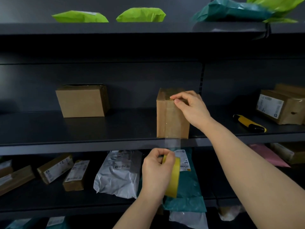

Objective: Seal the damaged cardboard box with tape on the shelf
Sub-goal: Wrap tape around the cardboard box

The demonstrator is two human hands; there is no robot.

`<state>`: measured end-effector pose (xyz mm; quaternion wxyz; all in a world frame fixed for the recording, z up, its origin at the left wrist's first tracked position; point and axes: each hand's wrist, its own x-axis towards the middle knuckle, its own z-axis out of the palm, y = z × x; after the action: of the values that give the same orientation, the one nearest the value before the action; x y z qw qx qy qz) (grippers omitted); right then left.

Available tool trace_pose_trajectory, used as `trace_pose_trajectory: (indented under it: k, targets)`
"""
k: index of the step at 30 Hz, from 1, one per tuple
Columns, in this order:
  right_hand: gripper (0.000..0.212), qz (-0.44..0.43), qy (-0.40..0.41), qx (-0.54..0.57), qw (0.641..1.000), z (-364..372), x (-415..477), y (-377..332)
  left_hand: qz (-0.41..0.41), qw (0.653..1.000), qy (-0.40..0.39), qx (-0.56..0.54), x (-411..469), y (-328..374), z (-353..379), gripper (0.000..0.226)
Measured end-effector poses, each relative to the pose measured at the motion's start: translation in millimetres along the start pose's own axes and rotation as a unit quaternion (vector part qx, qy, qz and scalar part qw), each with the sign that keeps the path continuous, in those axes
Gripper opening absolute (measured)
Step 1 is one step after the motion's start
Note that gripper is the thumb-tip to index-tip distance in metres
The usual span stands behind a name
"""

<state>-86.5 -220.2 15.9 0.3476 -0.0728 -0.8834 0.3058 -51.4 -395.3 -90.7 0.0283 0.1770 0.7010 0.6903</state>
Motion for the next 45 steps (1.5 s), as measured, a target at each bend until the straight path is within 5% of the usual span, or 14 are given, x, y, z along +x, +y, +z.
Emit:
trace_pose_trajectory:
  k: [16, 24, 37, 45]
  targets:
    - [0.053, -0.022, 0.032, -0.013, 0.999, 6.7, -2.1, 3.1, -0.011, 0.994, 0.038, 0.104, 32.8, -26.0, 19.9, 0.008]
    - [0.063, -0.168, 0.173, -0.234, 0.942, 29.3, -17.2, 17.5, -0.022, 0.991, 0.039, 0.124, 42.9, -26.8, 28.8, 0.013]
    - [0.125, -0.192, 0.063, -0.289, 0.936, 25.7, -24.5, 32.7, -0.018, 0.991, 0.079, 0.106, 45.3, -34.6, 43.5, 0.011]
    - [0.120, -0.180, 0.046, -0.268, 0.945, 16.0, -20.3, 20.8, -0.024, 0.989, 0.116, 0.086, 38.4, -25.7, 37.5, 0.059]
